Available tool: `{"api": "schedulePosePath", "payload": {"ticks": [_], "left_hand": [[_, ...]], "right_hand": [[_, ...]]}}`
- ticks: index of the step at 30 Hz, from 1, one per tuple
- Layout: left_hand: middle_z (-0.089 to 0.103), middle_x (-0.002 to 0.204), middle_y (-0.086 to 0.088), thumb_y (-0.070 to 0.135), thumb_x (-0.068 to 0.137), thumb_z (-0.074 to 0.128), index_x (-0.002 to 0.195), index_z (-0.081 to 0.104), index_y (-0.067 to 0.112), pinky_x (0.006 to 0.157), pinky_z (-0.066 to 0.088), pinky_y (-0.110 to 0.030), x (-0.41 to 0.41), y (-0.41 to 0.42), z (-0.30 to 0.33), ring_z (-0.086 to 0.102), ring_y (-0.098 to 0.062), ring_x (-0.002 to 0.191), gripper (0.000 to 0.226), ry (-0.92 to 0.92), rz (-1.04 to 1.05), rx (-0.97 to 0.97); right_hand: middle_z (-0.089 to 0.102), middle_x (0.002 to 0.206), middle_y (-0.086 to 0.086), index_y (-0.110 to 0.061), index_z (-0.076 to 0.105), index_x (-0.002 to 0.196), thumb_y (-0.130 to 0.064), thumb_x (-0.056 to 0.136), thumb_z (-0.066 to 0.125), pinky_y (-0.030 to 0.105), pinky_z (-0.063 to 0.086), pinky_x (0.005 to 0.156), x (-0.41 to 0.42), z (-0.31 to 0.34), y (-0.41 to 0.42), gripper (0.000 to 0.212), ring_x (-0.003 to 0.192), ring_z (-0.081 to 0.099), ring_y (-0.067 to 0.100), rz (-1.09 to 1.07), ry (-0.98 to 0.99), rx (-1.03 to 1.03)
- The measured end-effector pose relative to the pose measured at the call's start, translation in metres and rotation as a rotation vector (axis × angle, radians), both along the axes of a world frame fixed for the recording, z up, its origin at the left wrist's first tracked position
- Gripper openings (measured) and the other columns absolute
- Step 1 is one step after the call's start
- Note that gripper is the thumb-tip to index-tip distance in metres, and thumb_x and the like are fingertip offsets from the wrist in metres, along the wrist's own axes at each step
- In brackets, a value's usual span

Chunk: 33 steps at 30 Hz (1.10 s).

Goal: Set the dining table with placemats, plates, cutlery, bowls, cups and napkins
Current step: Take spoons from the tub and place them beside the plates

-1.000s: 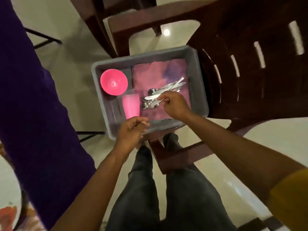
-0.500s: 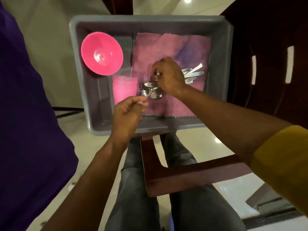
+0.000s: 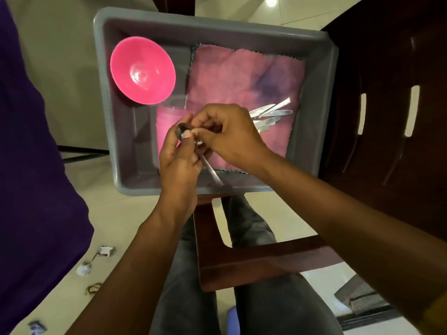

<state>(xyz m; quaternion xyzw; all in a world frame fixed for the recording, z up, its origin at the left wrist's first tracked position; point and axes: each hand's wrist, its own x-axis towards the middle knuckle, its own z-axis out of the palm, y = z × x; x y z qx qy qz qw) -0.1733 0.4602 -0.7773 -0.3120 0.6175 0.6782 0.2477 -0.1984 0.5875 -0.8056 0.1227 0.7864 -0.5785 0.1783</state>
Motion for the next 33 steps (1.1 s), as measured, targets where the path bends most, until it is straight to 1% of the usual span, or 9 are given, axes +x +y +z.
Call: {"api": "schedulePosePath", "payload": {"ticks": [3,6,10,13,15,21,25,29,33], "left_hand": [[0.076,0.120,-0.011,0.021,0.114,0.040,0.134,0.062,0.013,0.090,0.062,-0.041,0.004,-0.009,0.002,0.075,-0.027,0.106,0.031,-0.068,0.056,-0.034],[0.078,0.115,-0.012,0.023,0.113,0.042,0.136,0.061,0.012,0.086,0.064,-0.037,0.007,-0.019,0.001,0.076,-0.027,0.098,0.032,-0.151,0.089,-0.035],[0.077,0.115,-0.016,0.022,0.111,0.047,0.136,0.062,0.011,0.088,0.063,-0.041,0.012,-0.027,-0.002,0.075,-0.030,0.098,0.031,-0.211,0.143,0.012],[0.077,0.114,-0.016,0.024,0.111,0.048,0.134,0.063,0.011,0.090,0.062,-0.042,0.014,-0.031,-0.002,0.075,-0.030,0.099,0.030,-0.220,0.142,0.018],[0.077,0.113,-0.015,0.023,0.111,0.048,0.133,0.063,0.012,0.091,0.062,-0.043,0.014,-0.033,-0.003,0.075,-0.031,0.099,0.029,-0.218,0.135,0.019],[0.078,0.114,-0.013,0.025,0.111,0.048,0.132,0.064,0.012,0.092,0.063,-0.042,0.013,-0.039,-0.006,0.076,-0.033,0.104,0.029,-0.215,0.137,0.025],[0.077,0.117,-0.014,0.025,0.111,0.048,0.133,0.063,0.010,0.095,0.061,-0.042,0.014,-0.041,-0.007,0.075,-0.033,0.106,0.030,-0.210,0.164,0.058],[0.075,0.121,-0.016,0.024,0.112,0.045,0.137,0.061,0.009,0.099,0.059,-0.040,0.015,-0.038,-0.007,0.074,-0.031,0.110,0.033,-0.208,0.199,0.114],[0.073,0.125,-0.018,0.044,0.111,0.039,0.139,0.060,0.009,0.100,0.058,-0.040,0.017,-0.032,-0.003,0.071,-0.030,0.117,0.049,-0.212,0.195,0.222]], "right_hand": [[0.076,0.095,-0.003,-0.014,0.079,0.095,0.004,0.082,0.066,0.034,0.062,0.080,0.002,-0.002,0.002,0.026,0.084,0.072,0.009,0.008,-0.070,0.008],[0.069,0.110,0.001,-0.020,0.075,0.110,0.001,0.080,0.063,0.037,0.058,0.086,-0.005,-0.024,0.009,0.039,0.095,0.068,0.016,0.093,-0.063,0.277],[0.056,0.123,0.009,-0.026,0.066,0.128,-0.013,0.083,0.070,0.039,0.054,0.093,-0.017,-0.050,0.003,0.047,0.113,0.059,0.031,0.374,-0.106,0.511],[0.053,0.126,0.009,-0.026,0.066,0.122,-0.023,0.083,0.075,0.033,0.046,0.084,-0.022,-0.058,-0.002,0.040,0.118,0.051,0.031,0.492,-0.065,0.618],[0.057,0.122,0.007,-0.025,0.069,0.113,-0.027,0.082,0.076,0.035,0.049,0.083,-0.024,-0.061,-0.004,0.031,0.113,0.053,0.030,0.478,-0.035,0.631],[0.072,0.093,-0.002,-0.030,0.081,0.092,-0.025,0.084,0.070,0.041,0.056,0.075,-0.021,-0.059,0.000,0.014,0.090,0.064,0.022,0.354,0.070,0.555],[0.075,0.093,-0.004,-0.024,0.083,0.097,-0.026,0.087,0.074,0.036,0.056,0.078,-0.018,-0.035,0.006,0.013,0.086,0.067,0.015,0.191,0.161,0.395],[0.077,0.093,-0.006,-0.016,0.082,0.097,-0.016,0.088,0.078,0.015,0.050,0.073,-0.013,-0.005,0.002,0.010,0.084,0.069,0.009,0.080,0.179,0.173],[0.078,0.092,-0.006,-0.012,0.082,0.100,-0.011,0.087,0.078,0.023,0.056,0.078,-0.002,0.010,-0.015,0.013,0.085,0.073,0.007,0.142,0.109,0.014]]}}
